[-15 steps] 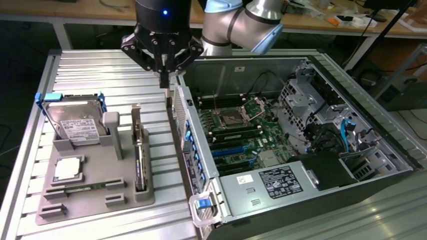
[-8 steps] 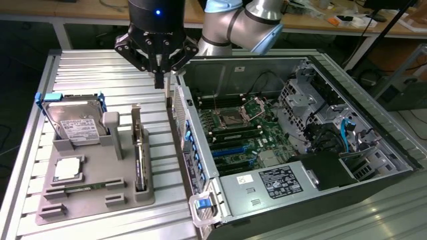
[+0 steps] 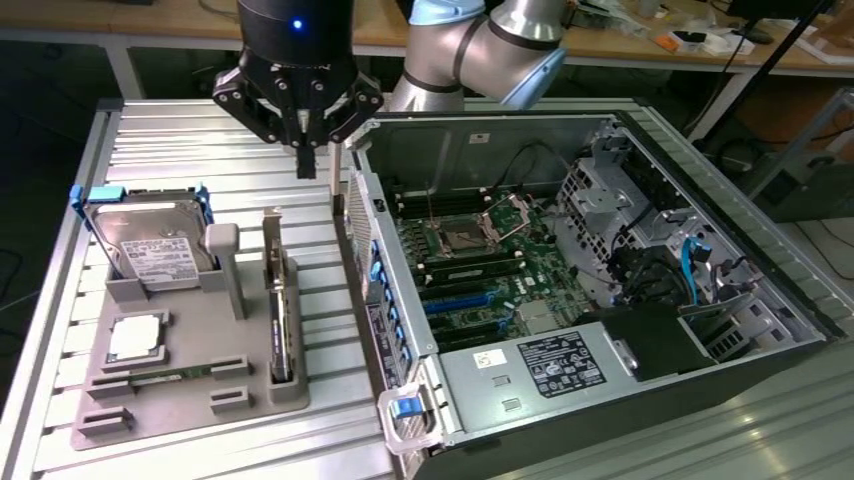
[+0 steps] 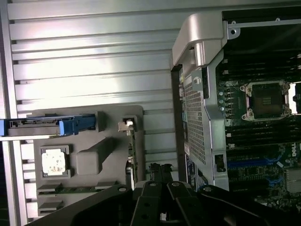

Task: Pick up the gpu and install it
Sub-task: 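Reach for the gpu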

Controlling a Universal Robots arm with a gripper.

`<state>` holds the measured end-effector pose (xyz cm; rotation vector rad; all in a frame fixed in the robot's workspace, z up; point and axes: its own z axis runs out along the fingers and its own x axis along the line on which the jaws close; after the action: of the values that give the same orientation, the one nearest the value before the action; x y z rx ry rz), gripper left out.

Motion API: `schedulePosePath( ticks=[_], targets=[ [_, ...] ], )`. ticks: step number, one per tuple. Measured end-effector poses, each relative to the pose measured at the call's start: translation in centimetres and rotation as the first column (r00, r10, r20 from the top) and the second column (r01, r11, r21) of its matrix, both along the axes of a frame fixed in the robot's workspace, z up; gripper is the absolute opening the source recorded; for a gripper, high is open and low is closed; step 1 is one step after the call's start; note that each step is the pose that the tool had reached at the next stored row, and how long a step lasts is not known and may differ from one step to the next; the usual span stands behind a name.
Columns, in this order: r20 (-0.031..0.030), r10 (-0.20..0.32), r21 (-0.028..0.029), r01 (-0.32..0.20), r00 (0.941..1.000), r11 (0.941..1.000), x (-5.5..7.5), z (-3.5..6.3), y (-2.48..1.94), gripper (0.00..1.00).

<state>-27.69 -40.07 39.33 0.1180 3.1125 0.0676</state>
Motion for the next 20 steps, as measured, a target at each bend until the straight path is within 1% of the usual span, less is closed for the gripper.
schedulePosePath(
  ticks=[8,20],
  targets=[
    [0.0,0.0,0.0,0.0,1.0,1.0,-1.1,0.0,-0.15,0.11],
    [0.0001,0.0,0.0001,0.0,1.0,1.0,-3.1,-0.01,-0.65,0.11]
  ],
)
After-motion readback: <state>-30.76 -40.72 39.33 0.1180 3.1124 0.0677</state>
